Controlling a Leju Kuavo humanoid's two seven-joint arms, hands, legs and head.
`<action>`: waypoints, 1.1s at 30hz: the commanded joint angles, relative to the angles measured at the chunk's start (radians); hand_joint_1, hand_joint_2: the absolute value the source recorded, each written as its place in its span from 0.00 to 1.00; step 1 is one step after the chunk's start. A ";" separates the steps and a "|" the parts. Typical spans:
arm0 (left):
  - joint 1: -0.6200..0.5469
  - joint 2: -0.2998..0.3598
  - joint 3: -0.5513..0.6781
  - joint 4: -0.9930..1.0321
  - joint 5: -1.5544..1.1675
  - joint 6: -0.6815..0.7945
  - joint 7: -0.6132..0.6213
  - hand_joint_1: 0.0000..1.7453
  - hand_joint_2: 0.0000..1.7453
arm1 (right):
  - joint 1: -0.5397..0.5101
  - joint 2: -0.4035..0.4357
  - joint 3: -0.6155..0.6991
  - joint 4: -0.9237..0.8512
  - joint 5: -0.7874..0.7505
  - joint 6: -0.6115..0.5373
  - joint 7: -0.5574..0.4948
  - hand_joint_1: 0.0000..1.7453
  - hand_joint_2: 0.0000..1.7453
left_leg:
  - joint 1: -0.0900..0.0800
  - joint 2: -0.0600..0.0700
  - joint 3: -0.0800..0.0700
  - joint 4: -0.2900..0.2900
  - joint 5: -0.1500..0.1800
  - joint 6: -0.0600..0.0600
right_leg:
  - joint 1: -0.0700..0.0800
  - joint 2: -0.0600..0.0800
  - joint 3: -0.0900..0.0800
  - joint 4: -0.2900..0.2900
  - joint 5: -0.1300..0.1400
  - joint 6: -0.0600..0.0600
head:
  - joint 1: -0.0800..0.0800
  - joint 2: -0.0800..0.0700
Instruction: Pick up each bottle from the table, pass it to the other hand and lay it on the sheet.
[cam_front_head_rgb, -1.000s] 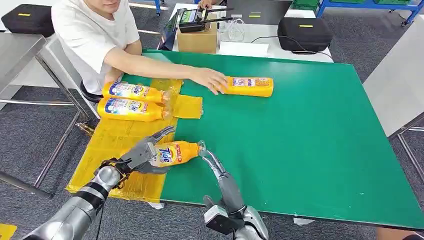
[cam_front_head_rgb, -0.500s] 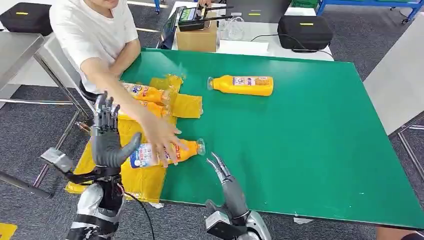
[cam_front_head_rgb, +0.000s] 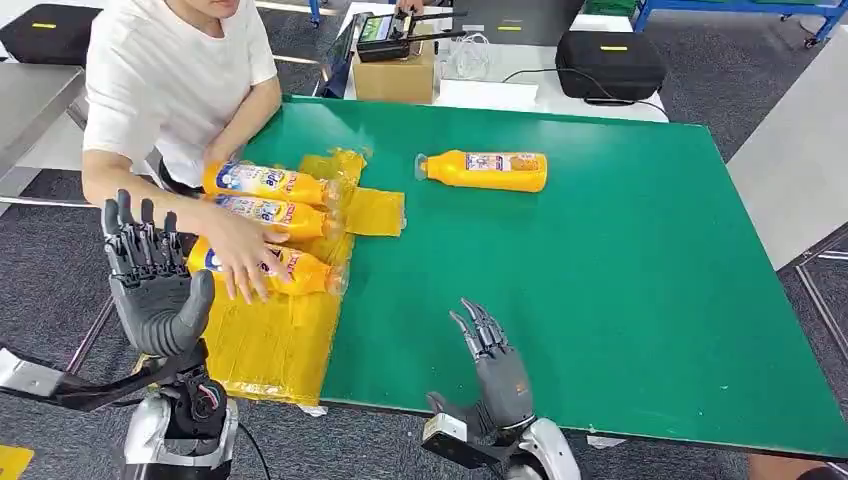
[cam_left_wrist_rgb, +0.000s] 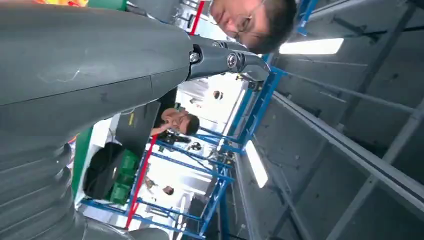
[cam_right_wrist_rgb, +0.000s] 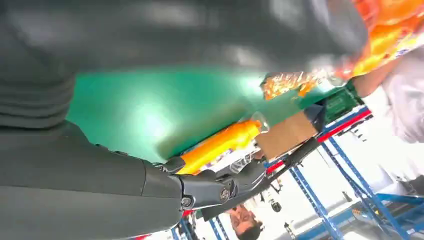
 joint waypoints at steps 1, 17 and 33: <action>0.014 -0.004 0.039 0.013 -0.033 -0.013 -0.013 0.00 1.00 | 0.039 -0.126 -0.153 -0.150 0.109 0.028 0.073 0.00 1.00 | 0.000 -0.003 0.002 -0.002 0.000 0.003 | 0.001 -0.003 0.003 -0.002 0.000 -0.004 | 0.000 0.000; 0.021 -0.010 0.041 0.032 -0.038 -0.041 -0.014 0.00 1.00 | -0.051 -0.197 -0.250 -0.069 0.209 0.075 0.129 0.00 1.00 | -0.001 -0.001 0.003 -0.002 0.000 0.002 | 0.000 0.000 0.003 -0.002 0.000 -0.004 | 0.000 0.000; 0.003 -0.003 0.009 0.069 -0.062 -0.054 -0.007 0.00 1.00 | -0.177 -0.145 -0.174 0.133 0.220 0.126 0.105 0.00 1.00 | 0.000 0.001 0.003 -0.002 0.000 0.002 | 0.000 0.001 0.003 -0.002 0.001 -0.004 | 0.000 0.000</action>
